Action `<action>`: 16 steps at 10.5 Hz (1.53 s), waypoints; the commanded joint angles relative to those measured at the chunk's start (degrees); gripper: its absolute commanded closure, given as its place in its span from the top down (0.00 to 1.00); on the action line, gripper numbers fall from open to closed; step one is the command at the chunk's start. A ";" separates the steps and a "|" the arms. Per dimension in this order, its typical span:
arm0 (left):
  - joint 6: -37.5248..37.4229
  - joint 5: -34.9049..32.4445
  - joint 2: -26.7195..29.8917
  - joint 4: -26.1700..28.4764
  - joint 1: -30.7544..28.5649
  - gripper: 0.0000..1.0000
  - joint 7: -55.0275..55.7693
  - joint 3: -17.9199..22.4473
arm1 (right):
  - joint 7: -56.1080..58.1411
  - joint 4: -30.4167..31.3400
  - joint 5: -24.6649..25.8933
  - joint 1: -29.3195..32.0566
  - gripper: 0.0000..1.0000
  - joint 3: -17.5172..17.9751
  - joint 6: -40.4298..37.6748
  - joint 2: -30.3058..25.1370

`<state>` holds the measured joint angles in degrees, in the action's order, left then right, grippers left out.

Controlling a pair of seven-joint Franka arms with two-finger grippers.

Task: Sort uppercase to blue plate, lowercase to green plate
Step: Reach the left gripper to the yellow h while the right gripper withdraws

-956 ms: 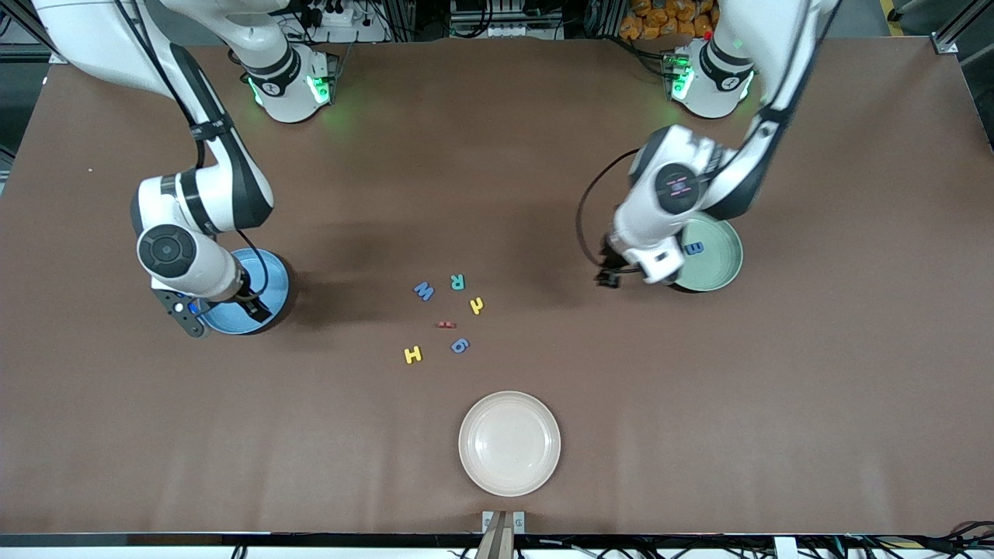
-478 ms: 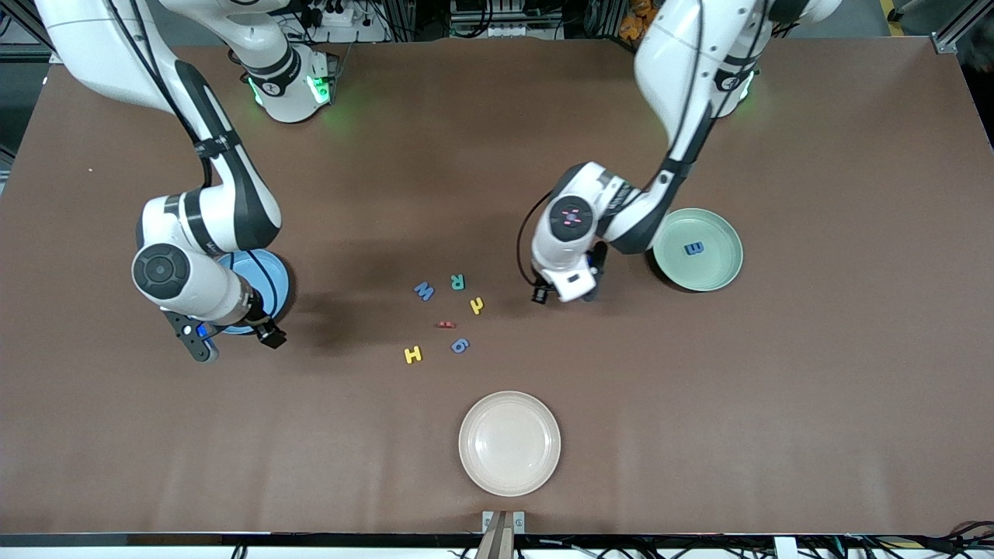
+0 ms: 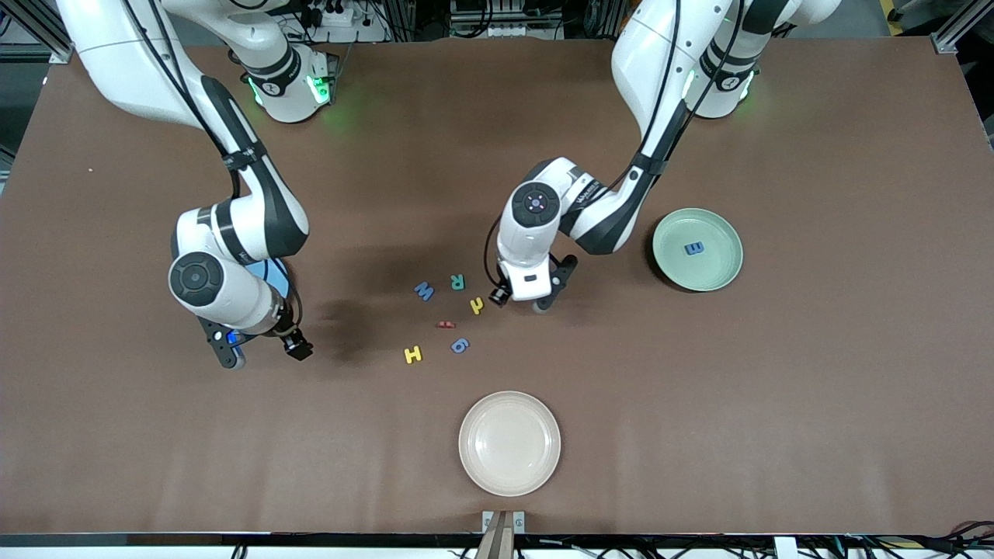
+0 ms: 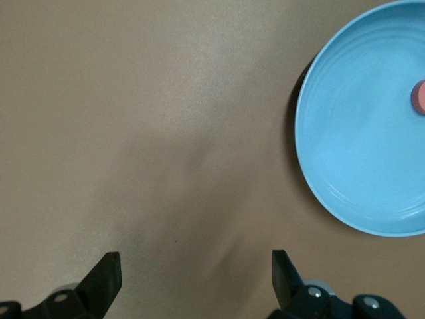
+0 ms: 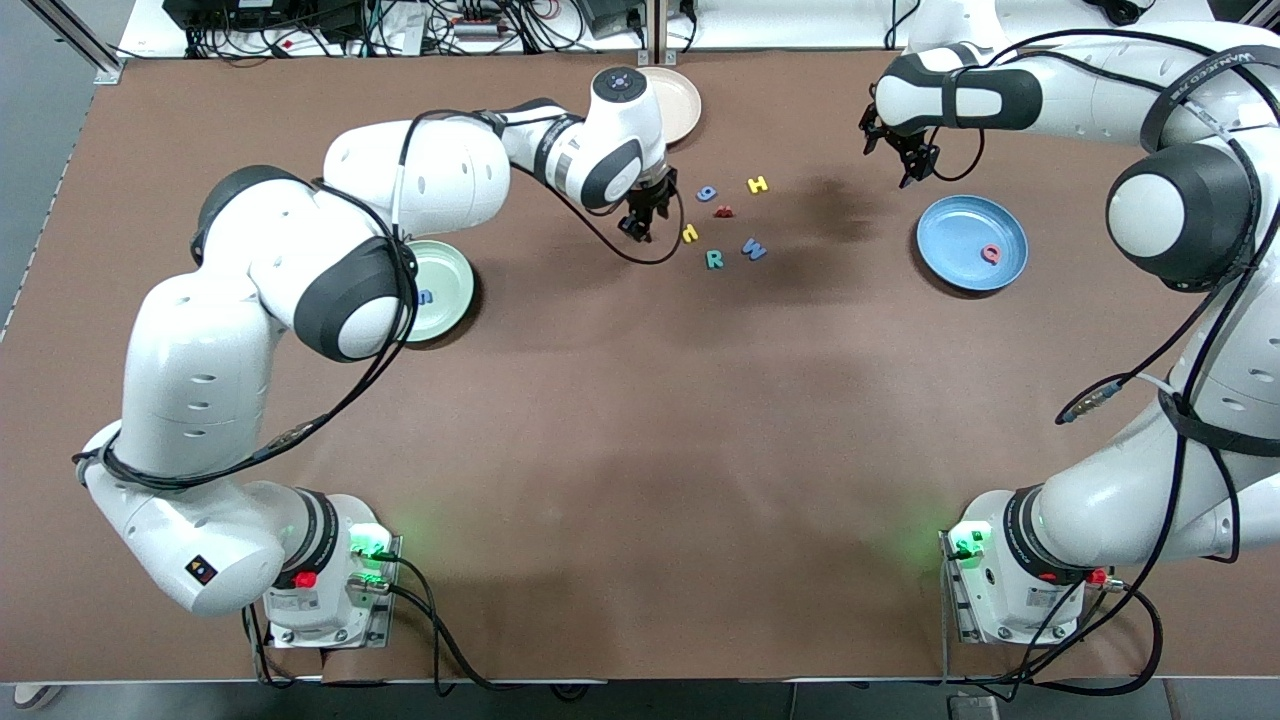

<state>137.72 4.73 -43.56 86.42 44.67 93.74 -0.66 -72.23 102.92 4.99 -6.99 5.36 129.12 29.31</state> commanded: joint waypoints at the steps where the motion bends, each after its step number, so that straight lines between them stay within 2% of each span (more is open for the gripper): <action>1: -0.79 -0.78 -4.16 -4.85 2.00 0.57 -8.79 0.05 | -0.63 -1.32 -1.12 0.48 1.00 -0.09 -0.36 0.57; 4: -0.79 -0.86 -6.36 -7.31 2.35 0.57 -22.85 0.22 | -1.59 -2.45 -1.56 1.01 1.00 -0.09 -0.27 1.01; 6: -0.70 -0.78 -8.20 -11.78 2.26 0.56 -26.15 2.14 | -1.60 -4.48 -4.36 1.01 1.00 -0.26 -0.36 1.71; 8: 1.66 -0.78 -11.27 -15.48 2.26 0.56 -25.54 2.77 | -1.51 -5.45 -4.37 1.45 1.00 -0.35 -0.36 2.07; 13: 1.50 -0.43 -14.27 -18.12 3.14 0.54 -13.17 2.42 | -1.51 -7.91 -4.46 2.15 1.00 -0.44 -0.36 3.56; 16: -1.49 -0.34 -14.36 -18.13 3.58 0.54 -12.09 2.07 | -1.42 -8.00 -4.37 2.15 1.00 -0.44 -0.36 3.65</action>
<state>137.77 4.66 -56.62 70.55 47.70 80.07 1.32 -73.30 96.46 1.28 -5.32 4.47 129.23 32.09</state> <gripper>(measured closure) 0.454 0.000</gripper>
